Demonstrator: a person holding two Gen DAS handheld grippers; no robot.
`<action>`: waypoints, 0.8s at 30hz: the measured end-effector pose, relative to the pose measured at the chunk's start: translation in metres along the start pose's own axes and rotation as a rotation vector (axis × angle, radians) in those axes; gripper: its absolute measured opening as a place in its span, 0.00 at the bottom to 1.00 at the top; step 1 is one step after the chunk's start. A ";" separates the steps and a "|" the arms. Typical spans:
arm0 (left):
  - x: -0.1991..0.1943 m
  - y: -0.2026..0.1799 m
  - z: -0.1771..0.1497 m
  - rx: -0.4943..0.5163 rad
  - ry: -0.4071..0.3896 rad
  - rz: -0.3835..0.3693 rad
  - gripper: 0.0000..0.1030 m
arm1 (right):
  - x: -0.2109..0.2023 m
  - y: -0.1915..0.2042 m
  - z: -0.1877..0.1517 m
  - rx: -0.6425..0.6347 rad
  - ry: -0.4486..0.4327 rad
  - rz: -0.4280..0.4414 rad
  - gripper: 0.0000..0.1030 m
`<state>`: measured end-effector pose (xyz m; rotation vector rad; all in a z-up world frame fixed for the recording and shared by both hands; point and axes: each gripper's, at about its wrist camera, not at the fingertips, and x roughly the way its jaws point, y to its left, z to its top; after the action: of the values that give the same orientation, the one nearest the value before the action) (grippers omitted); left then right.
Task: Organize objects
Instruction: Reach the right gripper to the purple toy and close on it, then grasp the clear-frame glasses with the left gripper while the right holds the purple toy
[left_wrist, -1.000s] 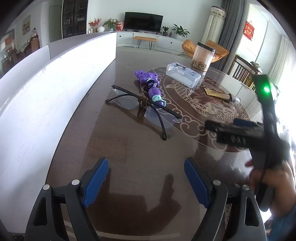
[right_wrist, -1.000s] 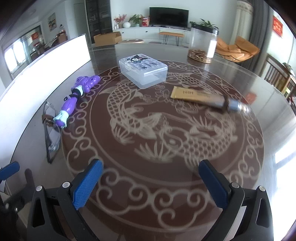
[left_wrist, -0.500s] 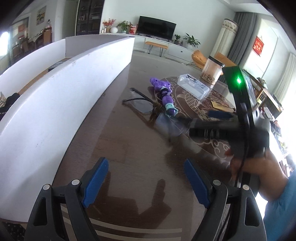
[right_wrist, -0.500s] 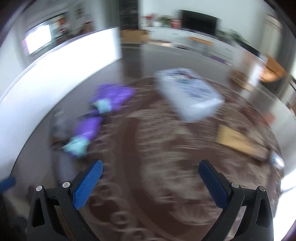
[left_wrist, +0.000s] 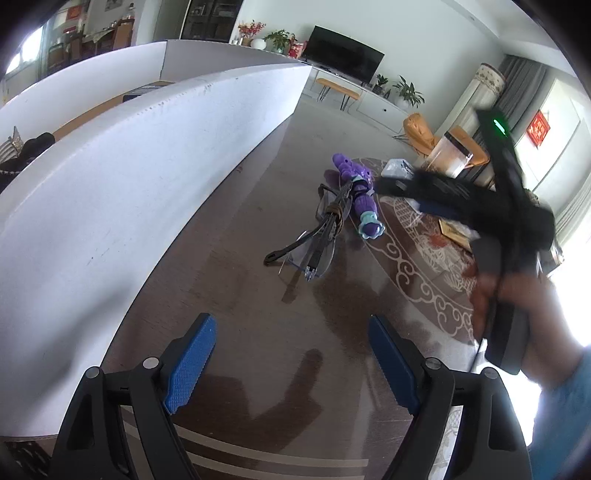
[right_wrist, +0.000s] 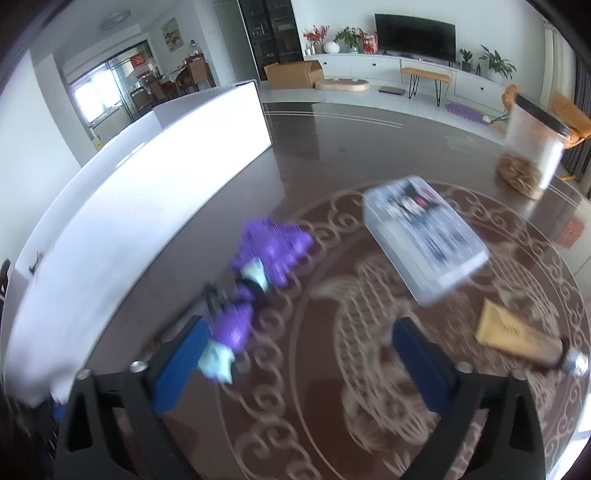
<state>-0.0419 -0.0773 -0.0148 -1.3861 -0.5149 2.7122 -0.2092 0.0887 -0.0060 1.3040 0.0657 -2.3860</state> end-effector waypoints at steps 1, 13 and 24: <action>0.000 -0.001 0.000 0.007 0.000 0.004 0.82 | 0.007 0.006 0.006 0.000 0.019 -0.006 0.76; 0.005 -0.010 -0.003 0.040 0.010 0.015 0.82 | 0.047 0.046 0.028 -0.120 0.112 -0.093 0.38; 0.003 -0.010 -0.004 0.040 0.009 -0.013 0.82 | -0.015 -0.006 -0.049 -0.053 0.072 -0.157 0.38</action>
<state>-0.0418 -0.0663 -0.0165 -1.3795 -0.4647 2.6896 -0.1651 0.1106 -0.0223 1.4067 0.2599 -2.4469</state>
